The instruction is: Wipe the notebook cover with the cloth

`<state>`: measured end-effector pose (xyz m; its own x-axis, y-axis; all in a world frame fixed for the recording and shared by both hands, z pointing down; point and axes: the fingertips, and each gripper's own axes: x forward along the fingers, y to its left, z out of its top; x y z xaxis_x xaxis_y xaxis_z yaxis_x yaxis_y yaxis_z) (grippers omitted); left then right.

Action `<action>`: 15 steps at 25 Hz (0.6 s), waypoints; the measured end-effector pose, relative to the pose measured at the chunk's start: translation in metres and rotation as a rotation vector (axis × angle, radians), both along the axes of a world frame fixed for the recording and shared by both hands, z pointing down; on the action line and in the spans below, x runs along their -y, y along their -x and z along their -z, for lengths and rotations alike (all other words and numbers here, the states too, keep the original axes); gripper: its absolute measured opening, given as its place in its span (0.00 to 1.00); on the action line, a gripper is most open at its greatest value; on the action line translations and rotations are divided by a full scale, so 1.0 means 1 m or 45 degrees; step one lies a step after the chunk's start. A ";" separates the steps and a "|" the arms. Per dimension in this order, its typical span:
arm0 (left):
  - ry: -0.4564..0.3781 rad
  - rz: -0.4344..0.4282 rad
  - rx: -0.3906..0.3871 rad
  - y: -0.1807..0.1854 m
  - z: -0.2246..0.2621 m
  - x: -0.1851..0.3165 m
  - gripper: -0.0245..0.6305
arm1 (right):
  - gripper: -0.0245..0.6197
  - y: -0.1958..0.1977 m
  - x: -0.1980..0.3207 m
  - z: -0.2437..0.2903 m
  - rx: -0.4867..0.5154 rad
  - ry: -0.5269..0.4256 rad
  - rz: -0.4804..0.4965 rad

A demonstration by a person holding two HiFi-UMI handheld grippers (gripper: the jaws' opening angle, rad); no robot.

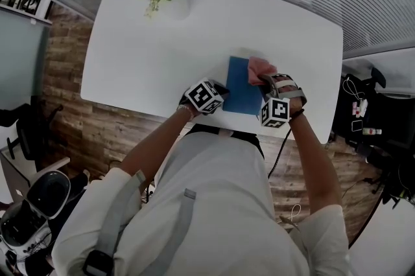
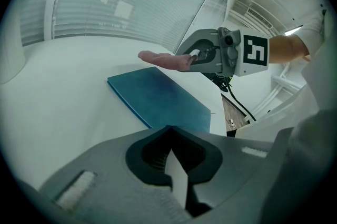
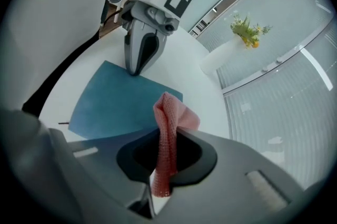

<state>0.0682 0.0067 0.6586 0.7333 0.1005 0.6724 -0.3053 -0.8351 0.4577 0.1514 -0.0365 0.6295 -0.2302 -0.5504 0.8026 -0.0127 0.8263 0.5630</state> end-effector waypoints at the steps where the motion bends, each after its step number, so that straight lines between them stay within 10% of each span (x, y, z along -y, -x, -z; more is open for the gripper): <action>1: 0.001 0.000 0.000 0.000 0.000 0.000 0.04 | 0.08 -0.003 0.006 -0.002 -0.015 -0.005 0.007; 15: 0.017 -0.001 0.002 0.000 0.000 0.001 0.04 | 0.08 -0.024 0.053 -0.026 -0.113 -0.016 0.061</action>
